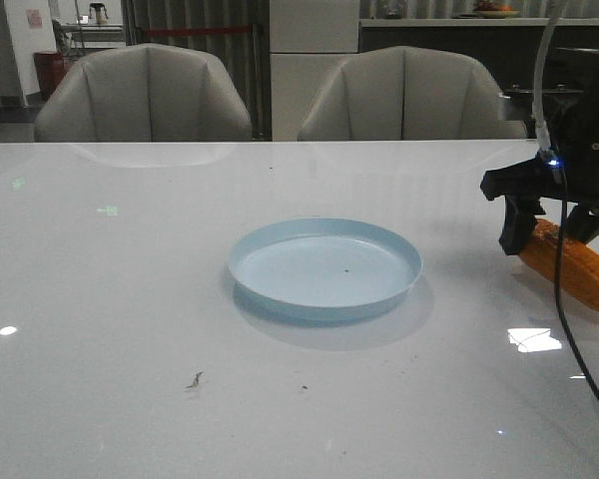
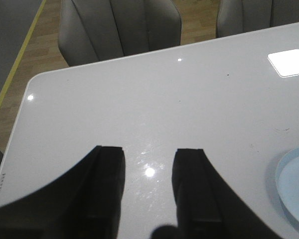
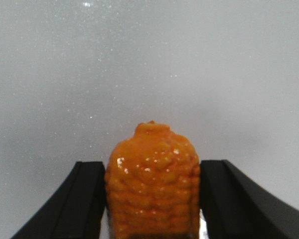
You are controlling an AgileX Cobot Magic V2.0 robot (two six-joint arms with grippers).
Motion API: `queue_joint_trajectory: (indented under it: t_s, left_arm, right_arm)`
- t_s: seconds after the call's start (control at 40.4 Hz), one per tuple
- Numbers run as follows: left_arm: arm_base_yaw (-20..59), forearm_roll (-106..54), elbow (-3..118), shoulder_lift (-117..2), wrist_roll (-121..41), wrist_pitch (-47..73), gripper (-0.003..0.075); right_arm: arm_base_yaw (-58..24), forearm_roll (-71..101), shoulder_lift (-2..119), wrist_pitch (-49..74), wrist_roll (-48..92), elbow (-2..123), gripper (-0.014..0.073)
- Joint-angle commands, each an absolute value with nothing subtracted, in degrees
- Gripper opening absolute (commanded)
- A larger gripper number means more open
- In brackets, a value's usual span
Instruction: Place corn on plate with both arms
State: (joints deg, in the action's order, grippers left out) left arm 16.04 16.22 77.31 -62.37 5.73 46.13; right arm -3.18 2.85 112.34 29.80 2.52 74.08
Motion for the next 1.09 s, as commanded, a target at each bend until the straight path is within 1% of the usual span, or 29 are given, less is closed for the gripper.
queue_joint_trajectory:
  t_s: [0.0,0.049,0.124,0.272,0.445,0.569,0.841,0.964,1.063]
  left_arm:
    - [16.13,16.53,78.65,-61.16,6.31,42.39,0.0313]
    - [16.13,16.53,78.65,-61.29,6.31,42.39,0.0313]
    - [16.13,16.53,78.65,-61.29,6.31,42.39,0.0313]
    - [16.13,16.53,78.65,-61.29,6.31,42.39,0.0313]
    - [16.13,16.53,78.65,-61.29,6.31,42.39,0.0313]
    - [16.13,16.39,78.65,-61.29,6.31,42.39,0.0313]
    - [16.13,16.39,78.65,-61.29,6.31,42.39,0.0313]
    - [16.13,15.90,78.65,-61.29,6.31,42.39,0.0313]
    - [16.13,15.11,78.65,-61.29,6.31,42.39,0.0313]
  right_arm:
    - [-3.06,2.39,109.29,27.86,3.08,75.98,0.0369]
    - [-3.06,2.32,109.29,27.59,3.14,76.14,0.0352]
    - [-3.15,2.32,109.23,27.90,3.14,77.50,0.0352]
    - [-4.84,2.32,109.05,31.70,3.25,84.50,0.0352]
    - [-10.12,2.32,109.05,37.14,4.27,95.54,0.0352]
    - [-15.01,2.32,109.11,38.58,4.27,100.37,0.0352]
    - [-27.25,3.17,111.42,38.19,4.27,101.54,0.0352]
    - [-29.26,3.17,114.36,38.19,4.27,101.54,0.0358]
    - [-29.61,3.22,116.86,38.14,4.27,101.54,0.0395]
